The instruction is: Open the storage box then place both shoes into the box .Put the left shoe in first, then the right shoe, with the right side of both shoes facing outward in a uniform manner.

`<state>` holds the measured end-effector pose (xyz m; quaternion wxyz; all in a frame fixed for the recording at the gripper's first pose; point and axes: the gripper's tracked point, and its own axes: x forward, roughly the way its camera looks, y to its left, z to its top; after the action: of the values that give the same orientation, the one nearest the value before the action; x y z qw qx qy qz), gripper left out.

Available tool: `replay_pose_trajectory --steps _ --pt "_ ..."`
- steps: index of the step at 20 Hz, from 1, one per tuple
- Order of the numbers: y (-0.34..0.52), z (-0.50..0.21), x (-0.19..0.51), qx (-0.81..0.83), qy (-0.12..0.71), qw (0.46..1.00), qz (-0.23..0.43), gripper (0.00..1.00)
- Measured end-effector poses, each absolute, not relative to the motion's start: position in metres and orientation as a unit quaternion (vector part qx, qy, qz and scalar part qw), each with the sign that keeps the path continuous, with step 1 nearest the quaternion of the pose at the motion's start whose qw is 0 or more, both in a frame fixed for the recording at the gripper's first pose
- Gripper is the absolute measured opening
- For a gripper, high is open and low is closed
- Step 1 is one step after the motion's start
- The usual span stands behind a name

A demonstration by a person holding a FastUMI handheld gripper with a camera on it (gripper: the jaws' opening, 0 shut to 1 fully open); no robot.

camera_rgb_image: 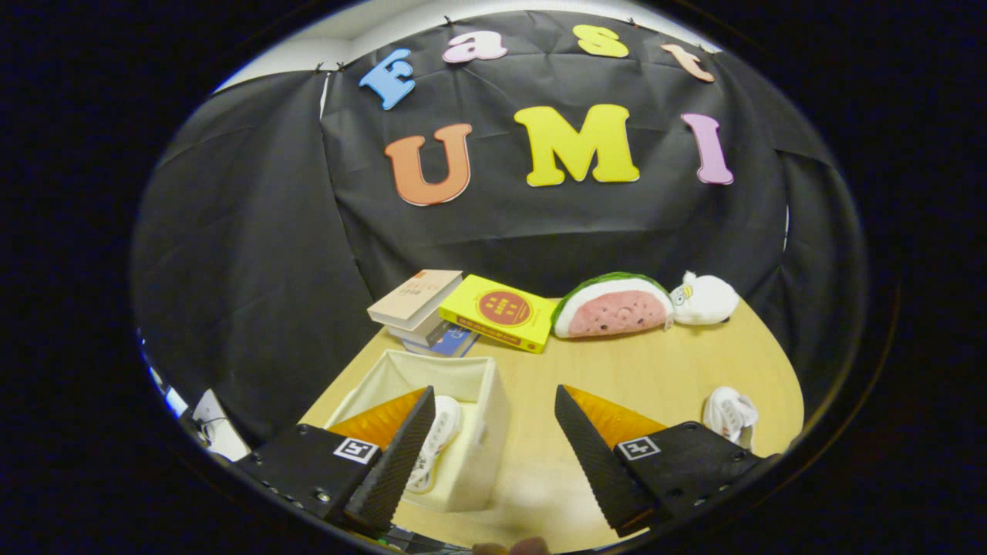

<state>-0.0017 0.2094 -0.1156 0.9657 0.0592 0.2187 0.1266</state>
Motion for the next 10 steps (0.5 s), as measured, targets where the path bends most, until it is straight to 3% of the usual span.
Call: replay_pose_trajectory --steps 10 --pt "-0.009 -0.15 -0.003 0.017 0.216 0.974 0.061 0.96"
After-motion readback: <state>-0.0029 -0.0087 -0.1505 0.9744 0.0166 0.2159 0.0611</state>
